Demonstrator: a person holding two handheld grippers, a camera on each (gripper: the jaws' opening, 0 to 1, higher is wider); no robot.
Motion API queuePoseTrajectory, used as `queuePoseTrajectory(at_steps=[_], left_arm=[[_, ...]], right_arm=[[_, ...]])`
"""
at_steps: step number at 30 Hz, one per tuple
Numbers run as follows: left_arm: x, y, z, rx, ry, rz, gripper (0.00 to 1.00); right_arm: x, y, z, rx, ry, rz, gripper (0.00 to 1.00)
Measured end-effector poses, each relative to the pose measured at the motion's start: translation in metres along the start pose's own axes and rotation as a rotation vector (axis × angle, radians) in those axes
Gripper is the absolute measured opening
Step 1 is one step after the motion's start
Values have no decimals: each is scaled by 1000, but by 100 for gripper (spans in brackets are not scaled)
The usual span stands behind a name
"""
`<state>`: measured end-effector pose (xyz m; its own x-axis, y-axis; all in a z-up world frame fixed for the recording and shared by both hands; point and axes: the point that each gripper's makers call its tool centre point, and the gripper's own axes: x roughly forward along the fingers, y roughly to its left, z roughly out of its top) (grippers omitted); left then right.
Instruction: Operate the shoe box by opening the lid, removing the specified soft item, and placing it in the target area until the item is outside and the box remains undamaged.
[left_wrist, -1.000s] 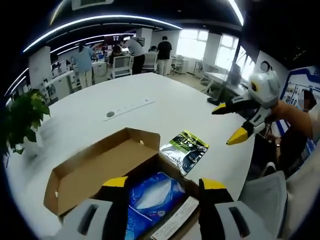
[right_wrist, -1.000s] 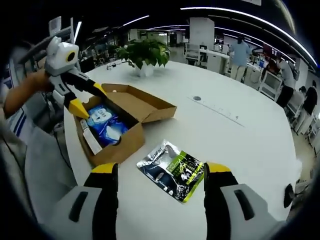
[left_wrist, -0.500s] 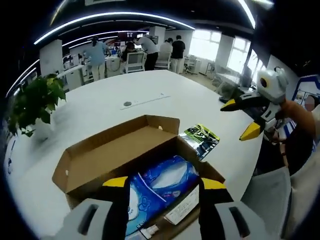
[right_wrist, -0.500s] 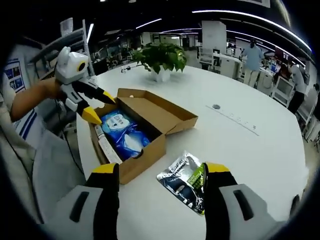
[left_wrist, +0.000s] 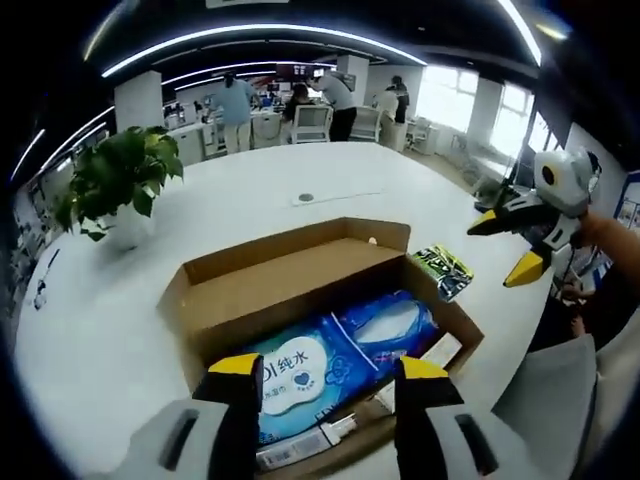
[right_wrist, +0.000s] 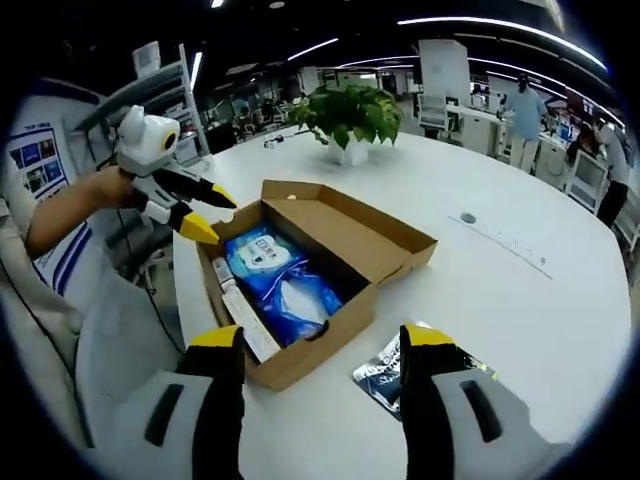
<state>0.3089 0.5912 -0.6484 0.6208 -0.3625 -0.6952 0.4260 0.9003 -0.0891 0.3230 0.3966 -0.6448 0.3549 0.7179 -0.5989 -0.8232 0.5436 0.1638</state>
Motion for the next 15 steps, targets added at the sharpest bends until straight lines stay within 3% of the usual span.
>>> queuePoseTrajectory(at_steps=[15], left_arm=[[-20, 42, -34, -99, 5, 113, 46]], right_arm=[[35, 27, 7, 1, 0, 72, 52]])
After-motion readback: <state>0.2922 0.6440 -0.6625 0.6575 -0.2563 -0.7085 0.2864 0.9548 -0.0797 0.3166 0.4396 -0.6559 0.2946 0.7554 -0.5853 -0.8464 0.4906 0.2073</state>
